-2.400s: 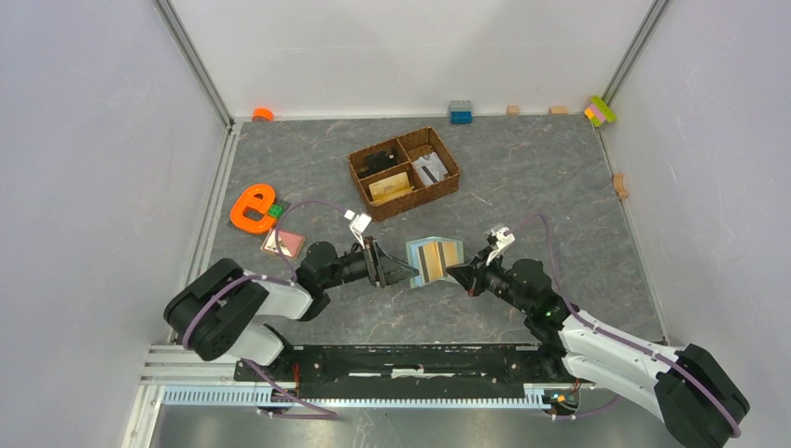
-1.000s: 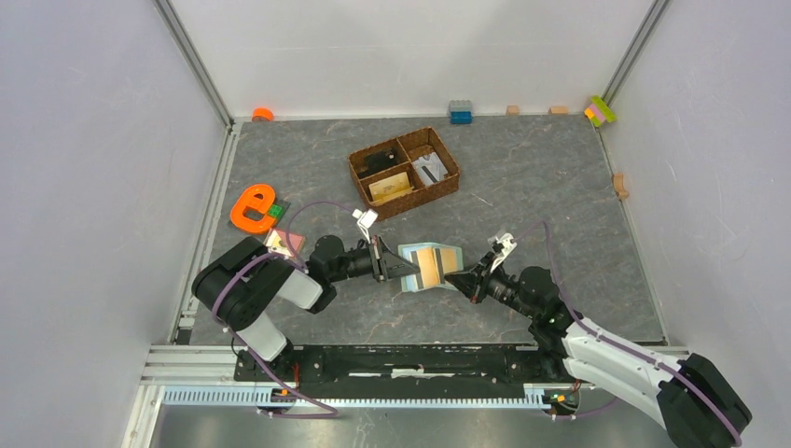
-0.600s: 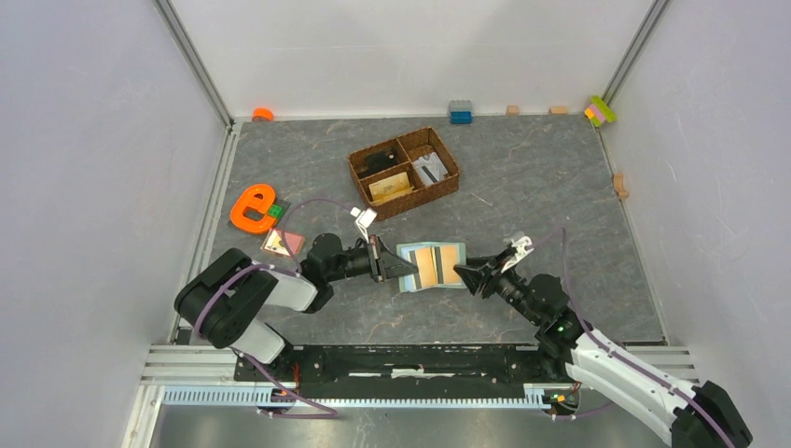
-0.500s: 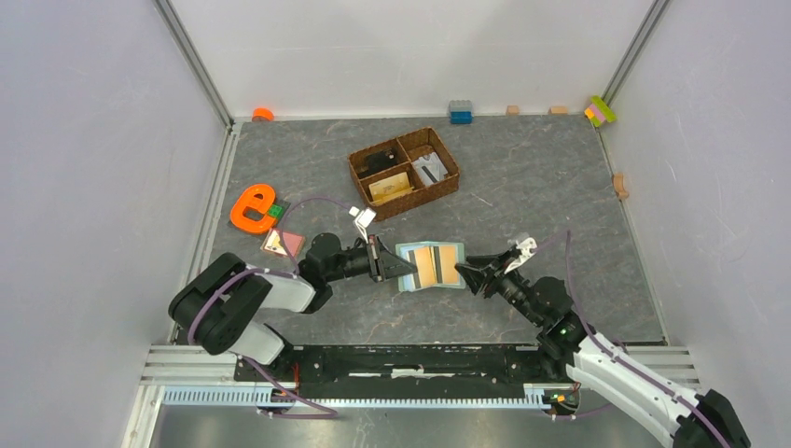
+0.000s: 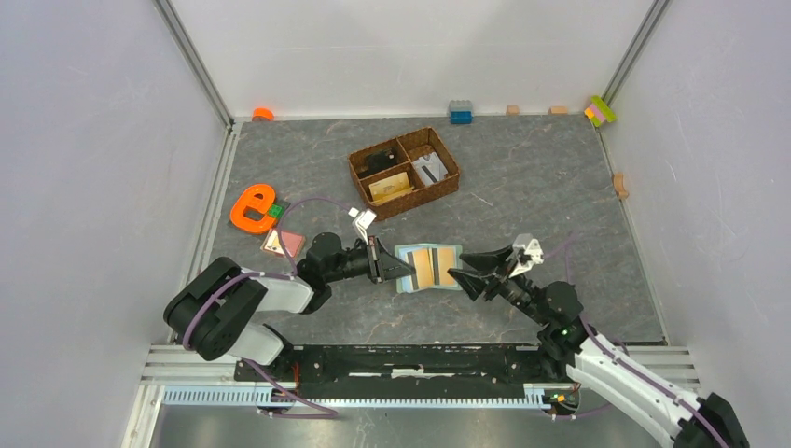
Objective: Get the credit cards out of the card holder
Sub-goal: Remove the credit card from the card holder.
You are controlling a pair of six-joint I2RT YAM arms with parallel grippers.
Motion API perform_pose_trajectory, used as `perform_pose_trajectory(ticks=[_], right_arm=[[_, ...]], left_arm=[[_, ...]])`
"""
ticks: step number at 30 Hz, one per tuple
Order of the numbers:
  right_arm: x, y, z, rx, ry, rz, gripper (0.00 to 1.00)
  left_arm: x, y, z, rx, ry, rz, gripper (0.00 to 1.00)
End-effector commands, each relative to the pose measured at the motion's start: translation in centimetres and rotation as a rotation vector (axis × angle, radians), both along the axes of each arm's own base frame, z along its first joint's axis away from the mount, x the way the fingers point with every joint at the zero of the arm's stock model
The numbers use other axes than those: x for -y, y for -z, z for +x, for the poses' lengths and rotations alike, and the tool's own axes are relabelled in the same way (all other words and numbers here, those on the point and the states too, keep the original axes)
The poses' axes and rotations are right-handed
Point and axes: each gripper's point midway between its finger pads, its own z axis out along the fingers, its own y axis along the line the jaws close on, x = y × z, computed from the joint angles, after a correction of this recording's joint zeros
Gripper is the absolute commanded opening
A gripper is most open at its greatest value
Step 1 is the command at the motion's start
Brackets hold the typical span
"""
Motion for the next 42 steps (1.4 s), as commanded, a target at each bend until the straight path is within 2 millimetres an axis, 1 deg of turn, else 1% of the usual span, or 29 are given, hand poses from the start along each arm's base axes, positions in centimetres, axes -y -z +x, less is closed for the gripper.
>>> perform_pose_trajectory(ticks=[1, 4, 7, 8, 12, 18, 21, 23, 28, 33, 37, 40, 42], right_arm=[[-1.9, 4.7, -2.7, -0.106, -0.188, -0.056, 0.57], [-3.1, 4.9, -3.0, -0.155, -0.255, -0.069, 0.56], [-3.5, 4.9, -2.3, -0.191, -0.244, -0.074, 0.55], [-3.7, 4.2, -1.9, -0.181, -0.237, -0.067, 0.55], [-4.7, 3.4, -1.3, -0.190, -0.264, -0.077, 0.55], [-6.2, 2.5, -1.3, -0.206, -0.335, -0.047, 0.53], [-6.6, 1.7, -1.3, -0.202, -0.359, -0.020, 0.52], [-6.8, 1.3, -0.9, -0.206, -0.354, -0.016, 0.52], [-6.5, 1.3, 0.4, -0.233, -0.295, -0.010, 0.51], [-6.6, 1.0, 1.0, -0.247, -0.287, -0.007, 0.49], [-6.9, 0.4, 0.8, -0.248, -0.322, 0.014, 0.45], [-7.3, -0.3, 0.2, -0.246, -0.371, 0.035, 0.36], [-7.4, -0.7, -0.3, -0.246, -0.408, 0.054, 0.27]], left_arm=[[0.4, -4.0, -0.2, 0.140, 0.039, -0.117, 0.02], [0.3, -4.8, -0.6, 0.156, 0.051, -0.153, 0.02], [0.0, -5.4, -0.6, 0.171, 0.035, -0.164, 0.02], [-0.2, -5.5, -0.4, 0.176, 0.021, -0.163, 0.02], [-1.4, -5.3, 0.6, 0.170, -0.038, -0.143, 0.02], [-1.5, -6.5, 0.1, 0.182, -0.006, -0.198, 0.02], [-1.4, -6.8, -0.2, 0.180, 0.016, -0.220, 0.02], [-1.3, -7.0, -0.3, 0.183, 0.026, -0.233, 0.02], [-1.4, -7.1, -0.4, 0.190, 0.023, -0.232, 0.02], [-1.5, -7.2, -0.5, 0.201, 0.025, -0.230, 0.02], [-1.6, -7.9, -0.9, 0.215, 0.036, -0.257, 0.02], [-1.5, -8.1, -1.1, 0.217, 0.046, -0.266, 0.02], [-1.5, -8.1, -1.2, 0.217, 0.051, -0.276, 0.02]])
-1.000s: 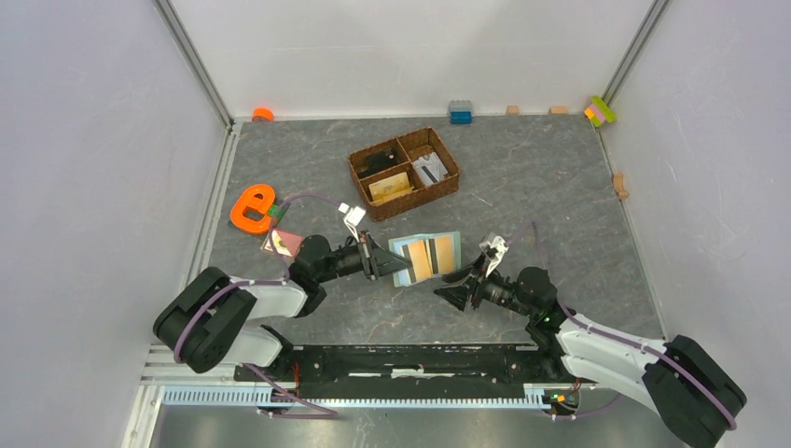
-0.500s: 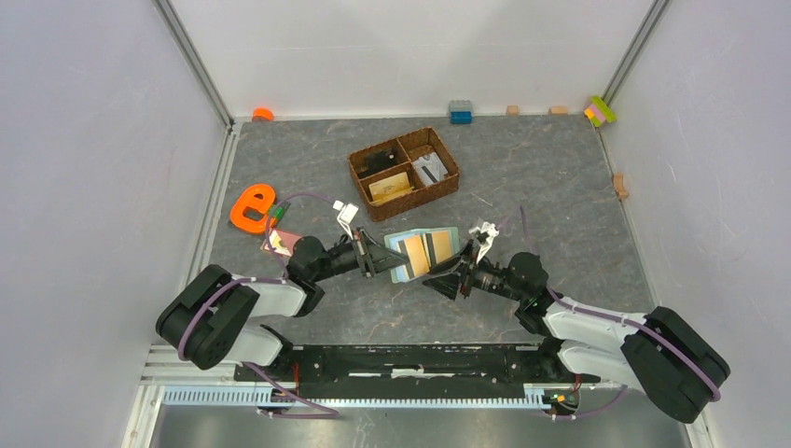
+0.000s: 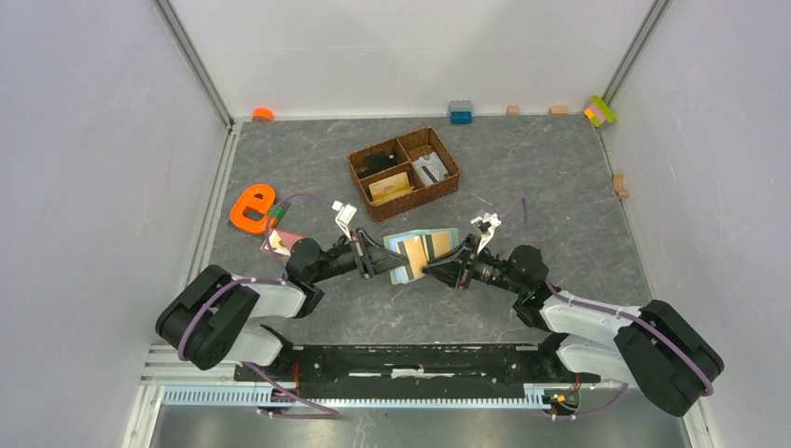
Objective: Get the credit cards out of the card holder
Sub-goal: Remove the credit card from the card holder.
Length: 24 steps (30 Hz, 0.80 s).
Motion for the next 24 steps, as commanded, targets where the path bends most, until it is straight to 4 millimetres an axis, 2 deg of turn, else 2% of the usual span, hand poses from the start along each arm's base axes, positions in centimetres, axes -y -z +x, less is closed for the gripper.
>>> perform_pose_trajectory(ticks=[1, 4, 8, 13, 16, 18, 24], right_arm=[[-0.9, -3.4, -0.7, 0.046, -0.083, 0.104, 0.23], [-1.0, -4.1, -1.6, 0.039, -0.138, 0.145, 0.19], [-1.0, -4.5, -2.1, 0.036, -0.163, 0.168, 0.00], [-0.1, -4.2, -1.4, 0.026, -0.117, 0.168, 0.00], [0.6, -4.0, -1.1, 0.022, -0.101, 0.167, 0.00], [0.8, -3.9, -1.2, 0.023, -0.103, 0.168, 0.00], [1.4, -3.8, -1.1, 0.027, -0.085, 0.168, 0.00]], left_arm=[[-0.1, -2.5, -1.0, 0.070, 0.047, -0.079, 0.02], [-0.1, -2.7, -1.2, 0.076, 0.057, -0.087, 0.02], [-0.1, -2.7, -1.1, 0.074, 0.051, -0.087, 0.03], [-0.3, -2.5, -0.8, 0.061, 0.030, -0.088, 0.16], [-0.4, -2.6, -0.8, 0.059, 0.029, -0.090, 0.18], [-0.4, -2.7, -0.9, 0.065, 0.029, -0.093, 0.18], [-0.7, -3.0, -1.0, 0.086, 0.016, -0.089, 0.06]])
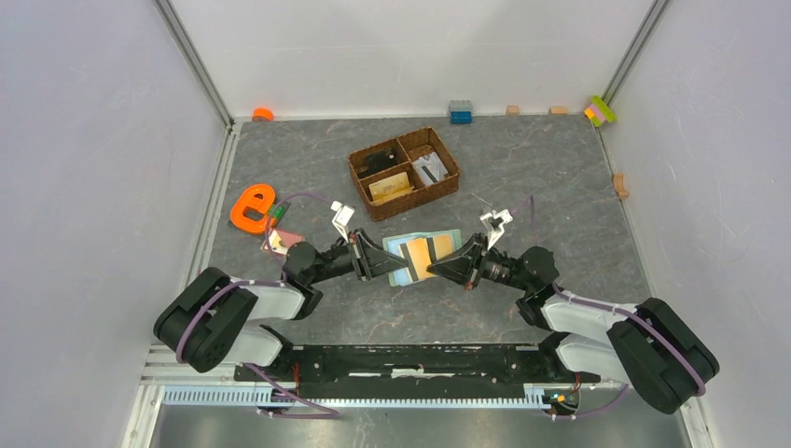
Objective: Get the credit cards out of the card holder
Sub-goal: Remove the credit card from the card holder.
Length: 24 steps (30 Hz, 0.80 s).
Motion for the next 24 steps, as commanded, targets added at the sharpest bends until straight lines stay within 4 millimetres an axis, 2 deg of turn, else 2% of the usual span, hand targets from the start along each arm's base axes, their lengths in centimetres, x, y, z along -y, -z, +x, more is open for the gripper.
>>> perform_pose_trajectory(ticks=[1, 7, 24], right_arm=[[0.9, -1.4, -0.1, 0.072, 0.016, 0.041, 0.00], [1.5, -1.2, 0.3, 0.075, 0.049, 0.035, 0.00], [2.3, -0.9, 0.9, 0.074, 0.094, 0.033, 0.00]], left_arm=[[-0.5, -1.5, 0.0, 0.053, -0.024, -0.038, 0.05], [-0.6, -1.5, -0.1, 0.058, -0.031, -0.037, 0.03], [-1.1, -1.0, 0.5, 0.045, -0.076, -0.013, 0.02]])
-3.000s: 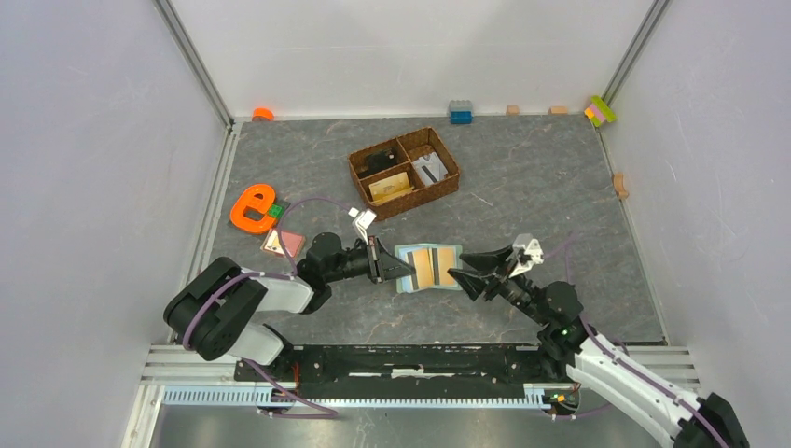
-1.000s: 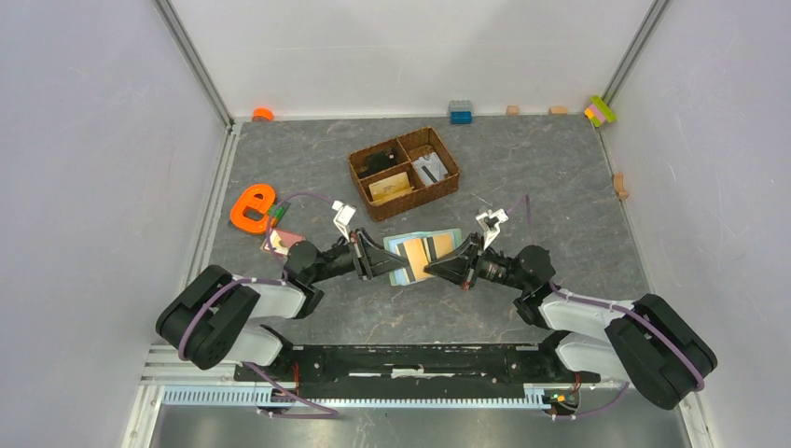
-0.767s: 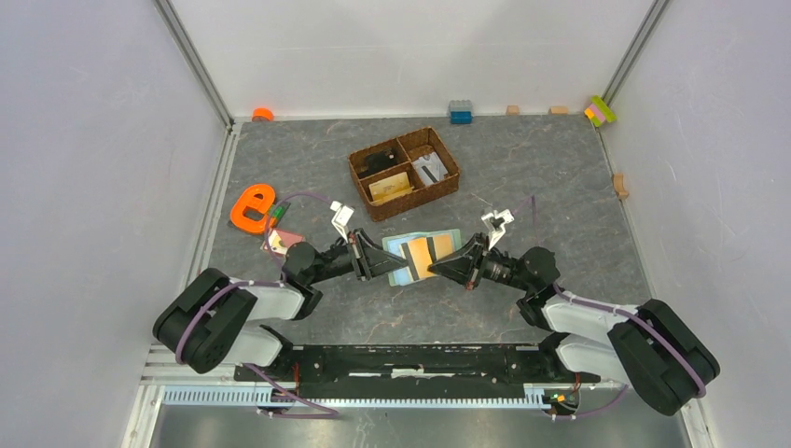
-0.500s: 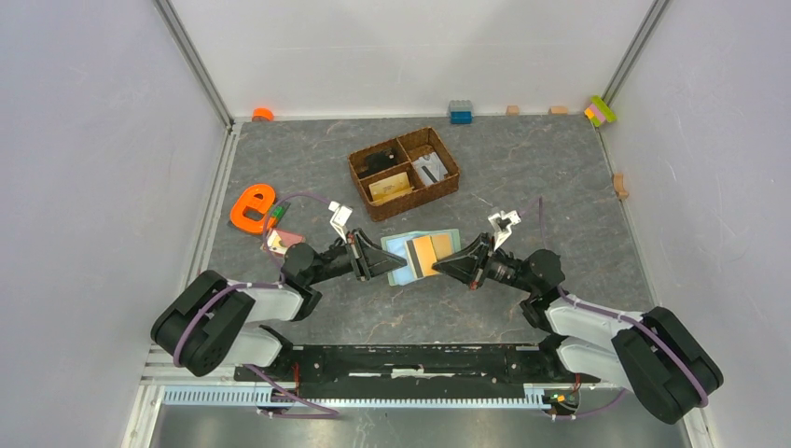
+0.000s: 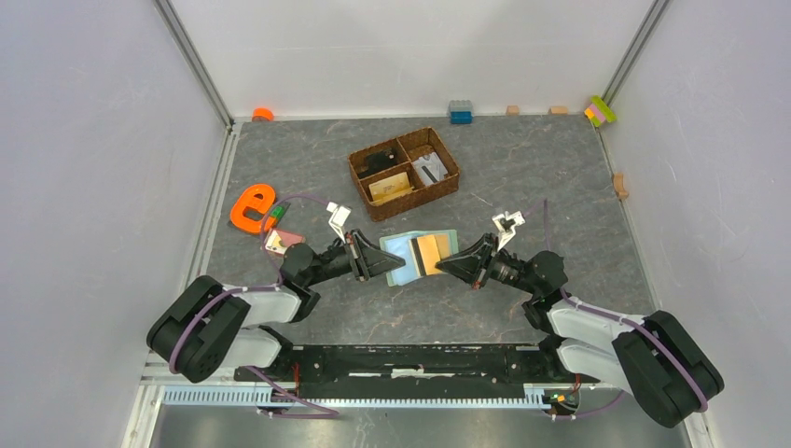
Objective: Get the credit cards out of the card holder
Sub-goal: Remove the credit card from the card holder, then place the credit card in the storage box.
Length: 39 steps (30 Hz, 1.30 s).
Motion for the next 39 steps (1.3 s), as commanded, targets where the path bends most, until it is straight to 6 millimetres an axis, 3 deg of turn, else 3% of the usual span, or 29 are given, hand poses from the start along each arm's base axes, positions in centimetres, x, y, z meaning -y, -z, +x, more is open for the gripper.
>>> perform_pose_trajectory(ticks=[1, 17, 28, 39], right_arm=[[0.4, -0.7, 0.3, 0.052, 0.027, 0.015, 0.00], [0.9, -0.4, 1.0, 0.061, 0.069, -0.005, 0.00], [1.5, 0.0, 2.3, 0.097, 0.145, -0.054, 0.00], [2.0, -0.1, 3.6, 0.137, 0.211, -0.094, 0.00]], left_arm=[[-0.5, -0.8, 0.5, 0.056, -0.047, -0.010, 0.02], [-0.8, -0.4, 0.9, 0.055, -0.082, 0.019, 0.02], [-2.2, 3.0, 3.4, -0.024, -0.253, 0.204, 0.02], [-4.2, 3.7, 4.5, -0.032, -0.387, 0.289, 0.02]])
